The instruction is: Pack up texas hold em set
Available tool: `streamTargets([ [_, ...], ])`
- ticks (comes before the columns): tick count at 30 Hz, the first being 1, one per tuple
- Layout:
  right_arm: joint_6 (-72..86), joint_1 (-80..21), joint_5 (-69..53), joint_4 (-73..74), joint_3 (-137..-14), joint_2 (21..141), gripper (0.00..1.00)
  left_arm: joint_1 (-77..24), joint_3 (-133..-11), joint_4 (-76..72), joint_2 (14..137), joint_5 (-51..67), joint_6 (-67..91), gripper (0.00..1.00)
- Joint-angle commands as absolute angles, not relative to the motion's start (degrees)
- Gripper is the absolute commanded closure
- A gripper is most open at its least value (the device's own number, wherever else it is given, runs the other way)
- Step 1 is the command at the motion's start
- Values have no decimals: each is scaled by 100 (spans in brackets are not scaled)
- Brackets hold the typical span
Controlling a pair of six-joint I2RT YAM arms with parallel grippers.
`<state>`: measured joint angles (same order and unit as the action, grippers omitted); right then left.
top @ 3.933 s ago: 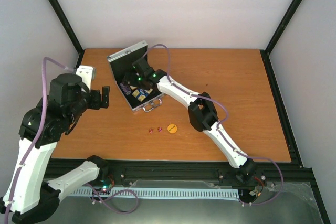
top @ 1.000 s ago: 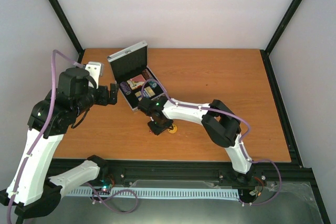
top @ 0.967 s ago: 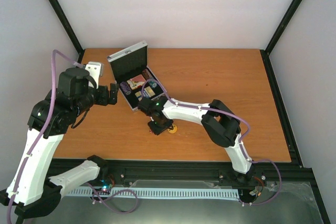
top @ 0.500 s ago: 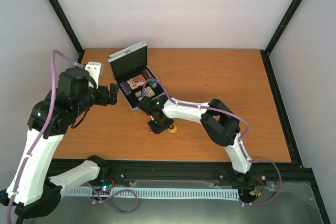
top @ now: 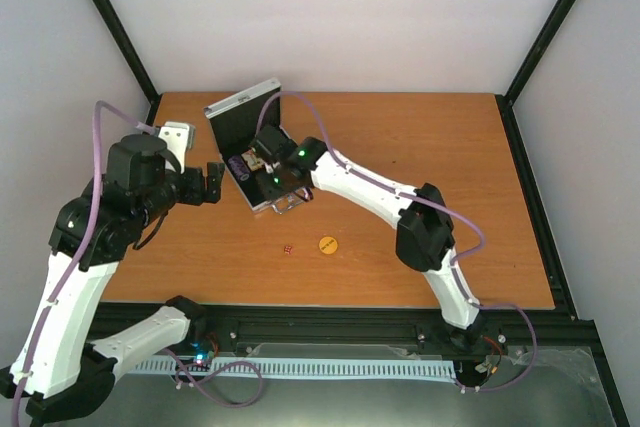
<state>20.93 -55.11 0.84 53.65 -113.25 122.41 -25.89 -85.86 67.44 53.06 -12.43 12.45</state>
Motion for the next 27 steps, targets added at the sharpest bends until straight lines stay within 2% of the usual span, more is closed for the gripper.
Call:
streamTargets([
  [1, 2228, -5289, 126, 4992, -12308, 13111, 87, -2593, -8657, 6858, 5218, -1271, 1315, 0],
  [8, 2125, -5054, -336, 4526, -13695, 14228, 85, -2593, -8696, 6964, 5200, -1282, 1336, 0],
  [18, 1988, -4837, -430, 3774, -13801, 14523, 83, -2593, -8591, 7007, 5203, -1334, 1254, 0],
  [27, 2113, -4760, -501, 3683, -14062, 14944, 82, -2588, -8588, 6970, 5304, -1371, 1136, 0],
])
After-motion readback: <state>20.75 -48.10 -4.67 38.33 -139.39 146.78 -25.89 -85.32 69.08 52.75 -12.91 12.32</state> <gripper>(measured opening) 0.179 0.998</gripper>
